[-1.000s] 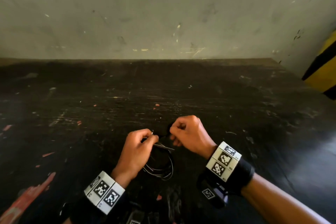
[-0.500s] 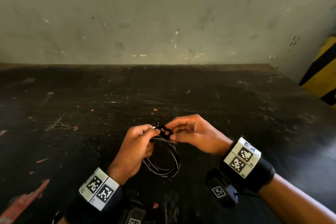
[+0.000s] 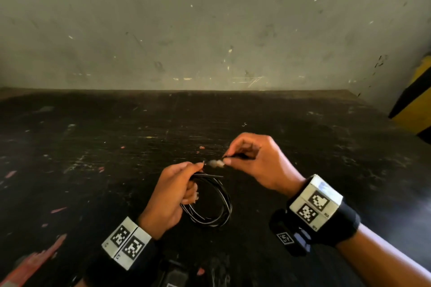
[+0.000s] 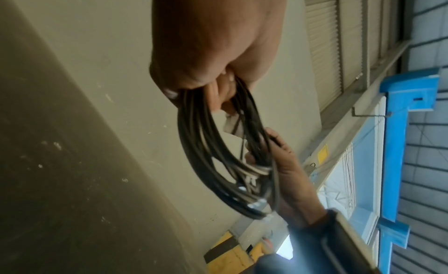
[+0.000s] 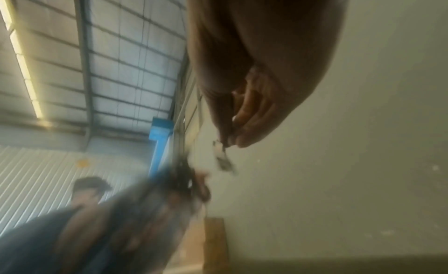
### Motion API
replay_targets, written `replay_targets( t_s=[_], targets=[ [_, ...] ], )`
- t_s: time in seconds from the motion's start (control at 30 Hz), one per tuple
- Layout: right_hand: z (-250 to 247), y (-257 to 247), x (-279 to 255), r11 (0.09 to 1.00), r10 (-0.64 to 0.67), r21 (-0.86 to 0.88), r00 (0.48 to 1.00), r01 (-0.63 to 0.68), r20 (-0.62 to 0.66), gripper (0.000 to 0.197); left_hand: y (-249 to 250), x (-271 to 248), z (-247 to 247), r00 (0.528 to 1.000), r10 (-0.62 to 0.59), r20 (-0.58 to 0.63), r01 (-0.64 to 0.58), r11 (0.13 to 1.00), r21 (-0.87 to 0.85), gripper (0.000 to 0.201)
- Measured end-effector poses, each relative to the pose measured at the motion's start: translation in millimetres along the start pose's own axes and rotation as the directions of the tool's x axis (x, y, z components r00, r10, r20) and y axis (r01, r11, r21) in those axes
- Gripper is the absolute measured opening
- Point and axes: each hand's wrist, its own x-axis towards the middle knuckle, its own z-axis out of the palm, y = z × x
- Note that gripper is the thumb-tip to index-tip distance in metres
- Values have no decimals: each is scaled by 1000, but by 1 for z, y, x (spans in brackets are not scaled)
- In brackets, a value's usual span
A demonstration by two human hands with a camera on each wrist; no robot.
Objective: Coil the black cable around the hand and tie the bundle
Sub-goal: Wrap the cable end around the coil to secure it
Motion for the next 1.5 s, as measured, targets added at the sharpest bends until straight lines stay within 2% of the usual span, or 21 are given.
replay_targets(
  t_s=[0.07,0.1,0.2,0.27,0.37,0.5,0.57,0.63,0.8,0.87,0.97,1.07,1.27,1.43,1.5],
  targets=[
    [-9,-13,-2,1000,22,-6,997,-23,-79,18,2,1,-2,995,0,-99,1,1000,14,13],
    [-13,-21,-4,999,30,-14,997,-31,-65,18,2,2,-3,988,9,-151,-4,1000,30,16],
    [-11,-42,-12,997,65,-52,991,-60,114,18,4,7,-2,968,78,-238,-62,995,75,26],
    [-1,-47,-14,988,86,-147,974,-56,209,16,5,8,1,959,98,-264,-80,994,77,24],
    [17,-39,-11,960,52,-280,974,13,223,12,7,8,4,956,113,-269,-99,993,63,22],
    [34,-15,-6,855,-94,-491,982,165,166,11,8,8,3,949,141,-283,-123,989,80,19],
    [40,-7,-5,797,-195,-565,976,213,92,10,9,7,2,951,148,-273,-135,989,68,14],
    [45,-3,-3,743,-287,-612,955,269,72,8,10,5,4,955,146,-257,-138,989,48,12],
    [53,2,1,691,-384,-629,918,356,97,6,6,3,9,964,102,-245,-111,993,-24,27],
    [53,4,2,696,-403,-610,909,379,106,8,7,3,9,974,93,-206,-103,994,-36,29],
    [50,6,0,695,-414,-597,902,400,123,6,9,1,8,992,94,-87,-95,995,-11,25],
    [48,7,-1,686,-412,-607,902,401,131,7,10,1,9,997,73,-35,-72,997,4,25],
    [32,6,2,670,-412,-611,896,422,166,14,11,4,11,994,76,-77,-80,995,-62,21],
    [21,0,2,551,-441,-690,866,469,237,9,12,11,13,994,58,-90,-56,998,24,24],
    [19,-2,3,564,-427,-671,866,481,262,10,10,11,15,996,69,-62,-63,993,96,28]
  ],
)
